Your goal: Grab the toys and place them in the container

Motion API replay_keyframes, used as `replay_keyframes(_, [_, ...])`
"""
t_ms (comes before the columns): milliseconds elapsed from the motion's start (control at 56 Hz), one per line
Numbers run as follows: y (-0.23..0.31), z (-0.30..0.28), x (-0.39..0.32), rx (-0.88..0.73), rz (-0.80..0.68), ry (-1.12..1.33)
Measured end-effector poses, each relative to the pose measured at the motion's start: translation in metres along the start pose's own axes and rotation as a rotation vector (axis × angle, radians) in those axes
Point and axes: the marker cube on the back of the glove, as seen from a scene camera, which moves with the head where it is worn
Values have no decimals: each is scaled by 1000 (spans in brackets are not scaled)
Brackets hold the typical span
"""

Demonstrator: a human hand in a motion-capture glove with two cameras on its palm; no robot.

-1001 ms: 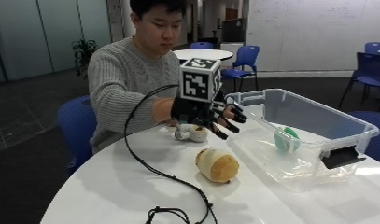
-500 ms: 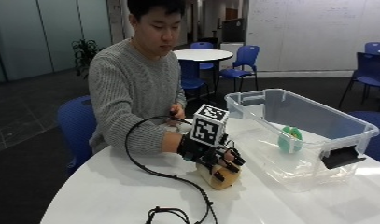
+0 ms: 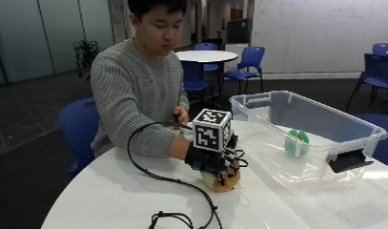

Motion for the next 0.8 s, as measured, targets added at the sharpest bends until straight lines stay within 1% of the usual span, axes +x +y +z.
replay_keyframes(71, [1, -7, -6, -2, -7, -12])
replay_keyframes(125, [0, -25, -11, 22, -11, -25])
replay_keyframes(214, [-2, -91, -21, 136, -65, -68])
replay_keyframes(340, [-6, -190, -41, 290, -117, -62])
replay_keyframes(393, [-5, -221, -54, 333, -178, -67])
replay_keyframes(447, [-6, -240, -66, 341, -218, -97])
replay_keyframes(536, [-19, -245, -82, 316, -208, -105])
replay_keyframes(572, [-28, -241, -90, 301, -201, -107])
replay_keyframes(679, [-50, -221, -129, 263, -241, -126])
replay_keyframes(733, [-62, -208, -158, 245, -287, -139])
replay_keyframes(804, [-73, -194, -199, 209, -394, -181])
